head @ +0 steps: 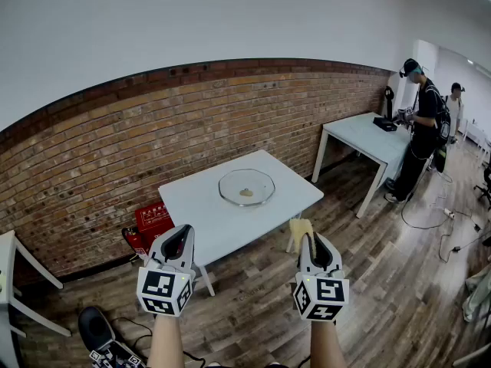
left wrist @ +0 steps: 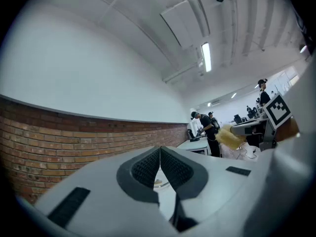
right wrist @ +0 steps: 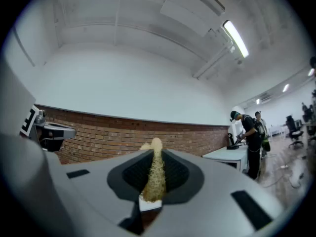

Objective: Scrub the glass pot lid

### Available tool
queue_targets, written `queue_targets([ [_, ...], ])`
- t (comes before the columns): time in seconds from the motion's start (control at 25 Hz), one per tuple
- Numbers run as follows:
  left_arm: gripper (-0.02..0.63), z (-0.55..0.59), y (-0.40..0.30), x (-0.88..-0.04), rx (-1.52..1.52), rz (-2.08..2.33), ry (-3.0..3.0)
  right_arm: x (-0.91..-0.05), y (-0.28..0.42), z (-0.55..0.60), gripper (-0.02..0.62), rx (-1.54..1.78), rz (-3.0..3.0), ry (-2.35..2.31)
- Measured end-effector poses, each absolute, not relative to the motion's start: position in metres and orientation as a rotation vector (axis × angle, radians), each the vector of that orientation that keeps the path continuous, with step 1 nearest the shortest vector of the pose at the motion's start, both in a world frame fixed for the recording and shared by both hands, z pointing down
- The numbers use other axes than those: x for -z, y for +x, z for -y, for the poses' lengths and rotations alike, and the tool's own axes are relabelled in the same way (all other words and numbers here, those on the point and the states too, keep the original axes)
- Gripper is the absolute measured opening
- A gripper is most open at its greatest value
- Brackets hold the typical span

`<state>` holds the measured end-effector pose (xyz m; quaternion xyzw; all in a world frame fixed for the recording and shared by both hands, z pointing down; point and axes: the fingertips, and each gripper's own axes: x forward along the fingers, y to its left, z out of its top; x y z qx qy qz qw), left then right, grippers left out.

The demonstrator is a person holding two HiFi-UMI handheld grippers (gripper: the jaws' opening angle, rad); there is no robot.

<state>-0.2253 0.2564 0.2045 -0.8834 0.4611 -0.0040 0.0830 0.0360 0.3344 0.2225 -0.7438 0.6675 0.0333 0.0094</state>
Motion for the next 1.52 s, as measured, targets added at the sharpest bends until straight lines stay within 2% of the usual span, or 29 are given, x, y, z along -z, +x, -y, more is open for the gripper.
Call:
queue_targets([
  [0.76,0.011,-0.257,-0.217,-0.209,0.008,-1.373,-2.645,-0.228,0.050,-0.332,0.057,-0.053,-2.044,-2.286],
  [1.52,0.012,-0.281,-0.124,-0.216,0.082,-1.373,-2.641,-0.233,0.110,-0.334,0.057,-0.046,-2.152,-2.201],
])
